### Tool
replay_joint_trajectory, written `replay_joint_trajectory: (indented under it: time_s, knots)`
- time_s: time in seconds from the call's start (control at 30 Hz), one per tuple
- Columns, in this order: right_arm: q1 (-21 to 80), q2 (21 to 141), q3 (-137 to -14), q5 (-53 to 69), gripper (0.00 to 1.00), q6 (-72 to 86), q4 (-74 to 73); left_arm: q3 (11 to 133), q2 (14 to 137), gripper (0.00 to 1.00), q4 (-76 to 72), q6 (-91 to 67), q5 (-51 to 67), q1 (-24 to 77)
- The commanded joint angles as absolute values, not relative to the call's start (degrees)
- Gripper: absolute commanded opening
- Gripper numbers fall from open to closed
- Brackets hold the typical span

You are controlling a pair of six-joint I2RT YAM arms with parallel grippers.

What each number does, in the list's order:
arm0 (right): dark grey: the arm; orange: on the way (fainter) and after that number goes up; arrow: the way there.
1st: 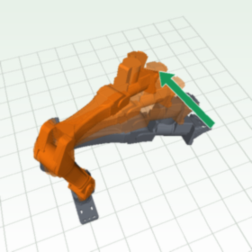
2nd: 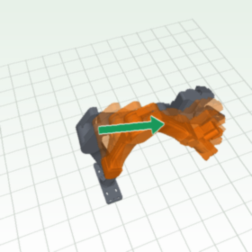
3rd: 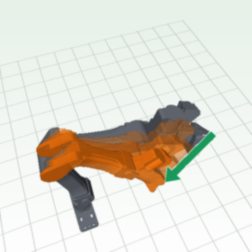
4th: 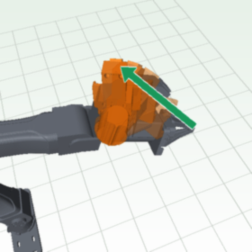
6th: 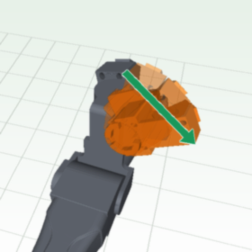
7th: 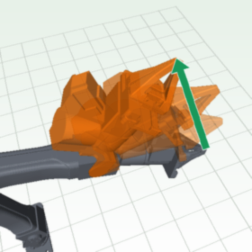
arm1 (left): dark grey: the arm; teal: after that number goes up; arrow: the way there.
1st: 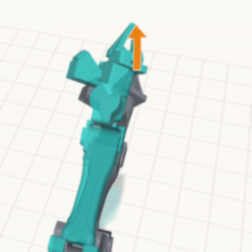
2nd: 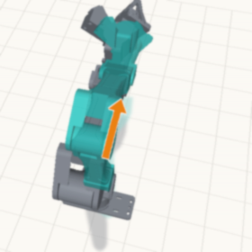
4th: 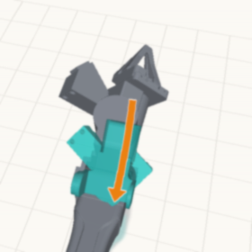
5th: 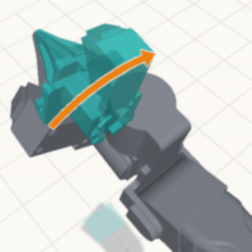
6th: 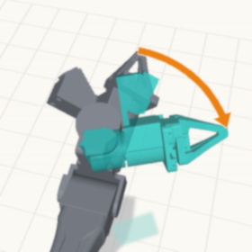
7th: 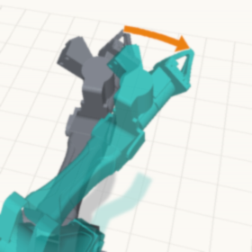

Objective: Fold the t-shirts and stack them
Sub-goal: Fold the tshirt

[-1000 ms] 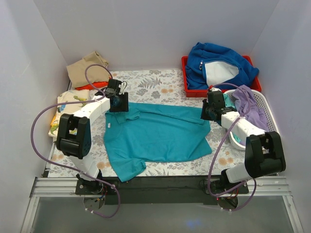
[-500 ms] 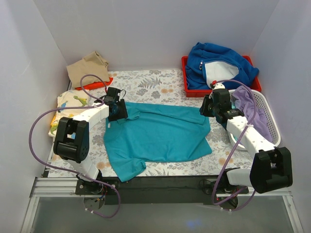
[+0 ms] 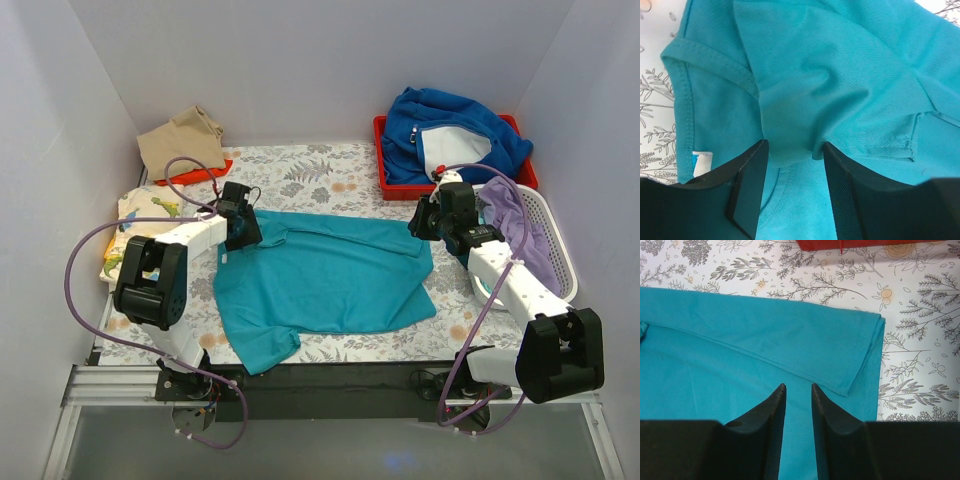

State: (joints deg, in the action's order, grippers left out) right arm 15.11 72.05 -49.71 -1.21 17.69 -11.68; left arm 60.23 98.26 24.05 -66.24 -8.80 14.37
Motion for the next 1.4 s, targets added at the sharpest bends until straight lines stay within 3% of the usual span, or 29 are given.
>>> replay_joint_trajectory:
  time_s: [0.0, 0.47, 0.6, 0.77, 1.2, 1.37]
  knots:
    - [15.29, 71.72, -49.75, -0.44, 0.34, 16.79, -9.93, 58.28, 93.8, 0.46, 22.77, -69.07, -12.48, 14.06]
    - [15.21, 72.33, -49.57, 1.41, 0.34, 16.79, -9.93, 51.06, 89.38, 0.48, 16.53, -72.86, -10.9, 13.62]
    - [15.29, 72.07, -49.48, 1.32, 0.34, 16.7, -9.93, 51.06, 90.0, 0.44, 14.77, -73.83, -12.21, 13.71]
    - [15.29, 72.07, -49.48, 1.06, 0.34, 16.61, -10.02, 51.06, 90.26, 0.25, 13.36, -73.48, -12.92, 13.71]
    - [15.21, 73.65, -49.48, 1.93, 0.34, 16.79, -10.2, 49.57, 90.52, 0.4, 14.5, -74.0, -13.27, 13.71]
    - [15.29, 73.21, -49.39, 1.41, 0.34, 16.79, -10.46, 49.66, 91.49, 0.39, 14.15, -74.27, -13.18, 13.62]
